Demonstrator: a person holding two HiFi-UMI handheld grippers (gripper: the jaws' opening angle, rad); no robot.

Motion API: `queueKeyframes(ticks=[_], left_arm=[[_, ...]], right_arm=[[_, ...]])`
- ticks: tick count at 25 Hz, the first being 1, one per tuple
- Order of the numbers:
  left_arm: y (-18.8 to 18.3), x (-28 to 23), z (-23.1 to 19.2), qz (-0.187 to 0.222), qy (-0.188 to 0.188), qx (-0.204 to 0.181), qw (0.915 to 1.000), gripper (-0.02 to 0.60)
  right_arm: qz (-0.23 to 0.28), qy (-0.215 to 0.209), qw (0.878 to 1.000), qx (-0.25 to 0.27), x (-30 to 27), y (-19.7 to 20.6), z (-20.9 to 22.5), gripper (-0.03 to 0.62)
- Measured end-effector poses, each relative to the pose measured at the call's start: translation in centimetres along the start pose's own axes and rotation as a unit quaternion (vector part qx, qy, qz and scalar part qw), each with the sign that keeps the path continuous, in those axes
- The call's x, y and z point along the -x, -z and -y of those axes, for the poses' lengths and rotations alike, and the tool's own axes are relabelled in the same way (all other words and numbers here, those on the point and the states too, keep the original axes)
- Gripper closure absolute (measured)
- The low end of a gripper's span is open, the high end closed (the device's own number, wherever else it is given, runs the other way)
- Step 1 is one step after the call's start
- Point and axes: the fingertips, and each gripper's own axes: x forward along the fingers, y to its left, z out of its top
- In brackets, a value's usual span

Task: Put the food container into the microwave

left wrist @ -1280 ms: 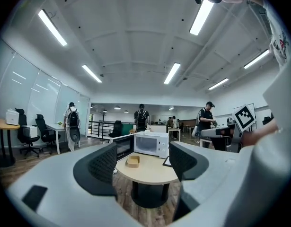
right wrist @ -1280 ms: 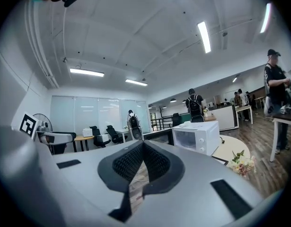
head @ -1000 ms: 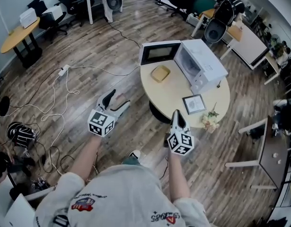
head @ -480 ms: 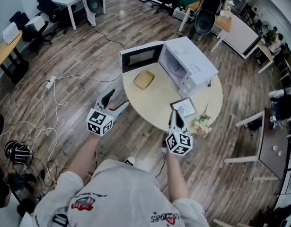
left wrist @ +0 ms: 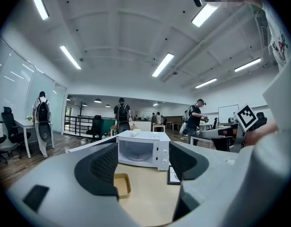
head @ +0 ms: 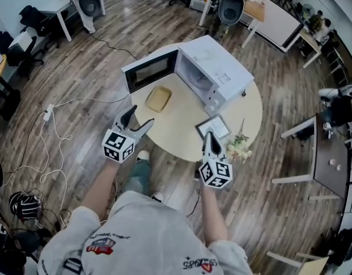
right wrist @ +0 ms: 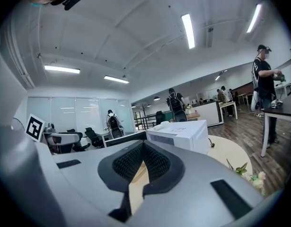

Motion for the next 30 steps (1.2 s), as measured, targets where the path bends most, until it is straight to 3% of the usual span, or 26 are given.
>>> queueKeyframes(ticks=[15,22,30], left_arm=[[-1.2,-23.4,-9.8,-0.017,0.137,-0.012,0.9903,0.249],[-0.2,-30.0,-13.6,-0.037,0.175,-0.002,0.9839,0.249],[0.9,-33.9,-14.4,-0.055,0.192,0.001,0.9797,0.249]], right_arm=[[-0.001,0.119,0.993,-0.021,-15.9,-1.8,6.9,0.589],[-0.001,0.148,0.989,-0.023,-22.3,-2.9,8.4,0.589],[0.005,0.155,0.987,-0.026,-25.5,-3.7,10.4,0.589]])
